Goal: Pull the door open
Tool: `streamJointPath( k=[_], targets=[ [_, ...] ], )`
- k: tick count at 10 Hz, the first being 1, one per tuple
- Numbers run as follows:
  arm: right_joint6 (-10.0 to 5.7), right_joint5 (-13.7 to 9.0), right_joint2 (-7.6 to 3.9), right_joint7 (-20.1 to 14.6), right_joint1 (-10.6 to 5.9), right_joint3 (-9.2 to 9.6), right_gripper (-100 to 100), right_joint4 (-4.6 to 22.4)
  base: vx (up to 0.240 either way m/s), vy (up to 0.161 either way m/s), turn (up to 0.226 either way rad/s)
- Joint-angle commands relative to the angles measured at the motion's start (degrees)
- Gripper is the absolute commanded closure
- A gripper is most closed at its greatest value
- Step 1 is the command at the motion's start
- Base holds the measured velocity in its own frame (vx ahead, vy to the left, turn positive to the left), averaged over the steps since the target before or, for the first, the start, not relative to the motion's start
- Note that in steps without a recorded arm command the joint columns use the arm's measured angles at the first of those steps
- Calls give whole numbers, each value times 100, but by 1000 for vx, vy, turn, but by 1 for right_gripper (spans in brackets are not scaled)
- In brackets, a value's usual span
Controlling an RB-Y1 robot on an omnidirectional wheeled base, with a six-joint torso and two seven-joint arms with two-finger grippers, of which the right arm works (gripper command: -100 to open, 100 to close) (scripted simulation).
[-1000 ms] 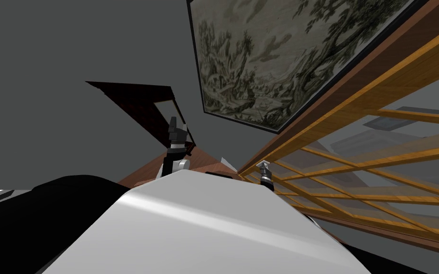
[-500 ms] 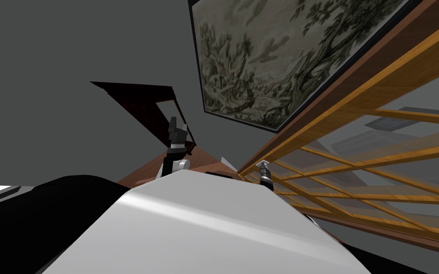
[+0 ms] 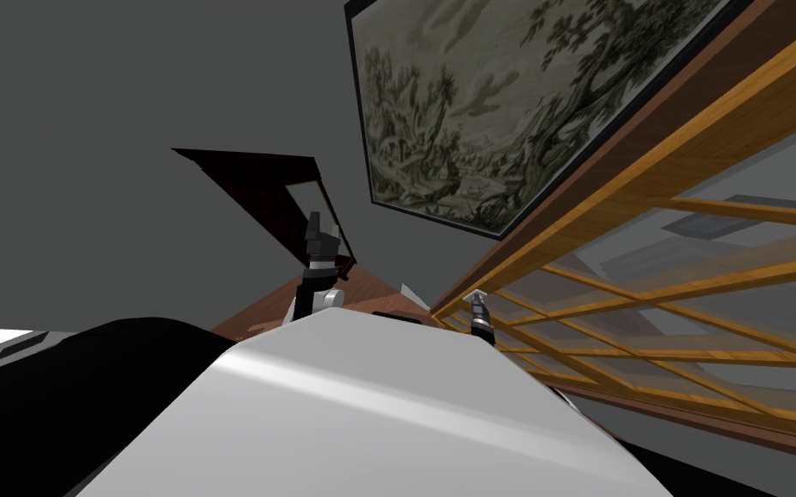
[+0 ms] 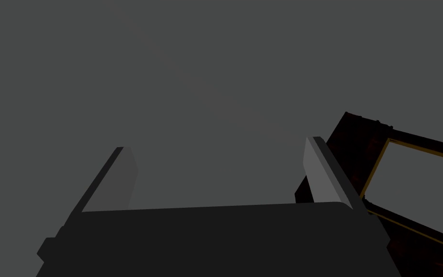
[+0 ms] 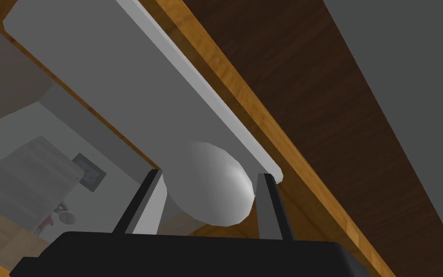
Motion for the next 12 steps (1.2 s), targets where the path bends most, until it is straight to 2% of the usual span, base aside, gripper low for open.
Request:
streamJointPath(
  k=[1,5,6,8,10,12],
  targets=[
    [3,-12,17,-183,8,10,100,4,-24,-10,10],
    [29,-74,40,-844,-19,59,100,-16,-33,-11,17],
    [29,-74,40,-888,-19,59,100,-16,-21,-8,9],
    [47,-118,56,-1269,-39,94,100,-30,-34,-17,23],
    [47,-118,56,-1361,-39,94,100,-30,-22,-5,6],
    [66,-164,72,-1759,-58,131,100,-45,-31,-9,17]
  ],
)
